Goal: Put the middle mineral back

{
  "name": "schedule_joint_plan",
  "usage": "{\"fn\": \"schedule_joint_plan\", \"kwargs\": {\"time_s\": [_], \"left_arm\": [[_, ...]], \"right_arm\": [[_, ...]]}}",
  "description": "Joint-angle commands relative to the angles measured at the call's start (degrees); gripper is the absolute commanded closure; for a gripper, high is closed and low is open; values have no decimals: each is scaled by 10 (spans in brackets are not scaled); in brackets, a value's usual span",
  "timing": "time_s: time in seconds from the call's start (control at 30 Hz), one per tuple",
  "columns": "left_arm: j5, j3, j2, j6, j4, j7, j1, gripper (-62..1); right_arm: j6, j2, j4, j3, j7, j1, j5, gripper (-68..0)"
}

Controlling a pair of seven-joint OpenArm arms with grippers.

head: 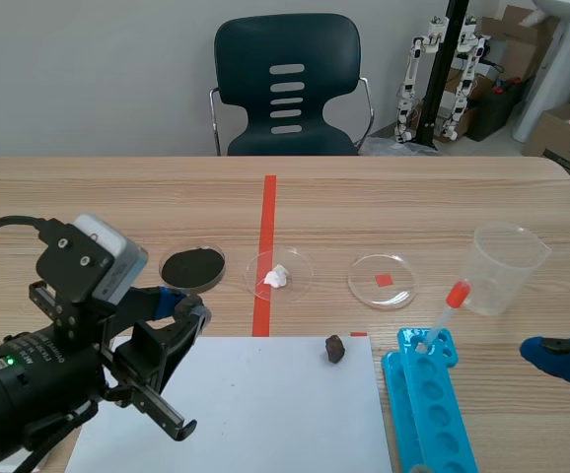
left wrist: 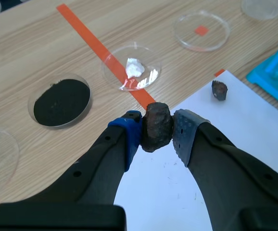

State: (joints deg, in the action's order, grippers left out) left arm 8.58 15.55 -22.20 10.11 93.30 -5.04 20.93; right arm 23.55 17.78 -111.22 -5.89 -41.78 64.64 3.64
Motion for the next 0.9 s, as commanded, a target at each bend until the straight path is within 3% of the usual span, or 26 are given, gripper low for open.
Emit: {"fn": "schedule_joint_plan", "kwargs": {"time_s": [0.0, 0.23, 0.43, 0.7, 0.87], "left_arm": [[4, 3, 9, -1, 3, -19, -21, -98], [14, 30, 44, -1, -69, -172, -105, -98], [45, 60, 68, -9, -116, -253, -154, -98], [56, 71, 102, -21, -165, -287, -188, -98], [55, 71, 120, -57, -190, -287, -199, -98]], "right_arm": [[0, 0, -5, -2, -9, 1, -6, -638], [0, 0, -5, -2, -9, 1, -6, -638], [0, 0, -5, -2, -9, 1, -6, -638], [0, 0, -5, -2, -9, 1, -6, -638], [0, 0, -5, -2, -9, 1, -6, -638]]}}
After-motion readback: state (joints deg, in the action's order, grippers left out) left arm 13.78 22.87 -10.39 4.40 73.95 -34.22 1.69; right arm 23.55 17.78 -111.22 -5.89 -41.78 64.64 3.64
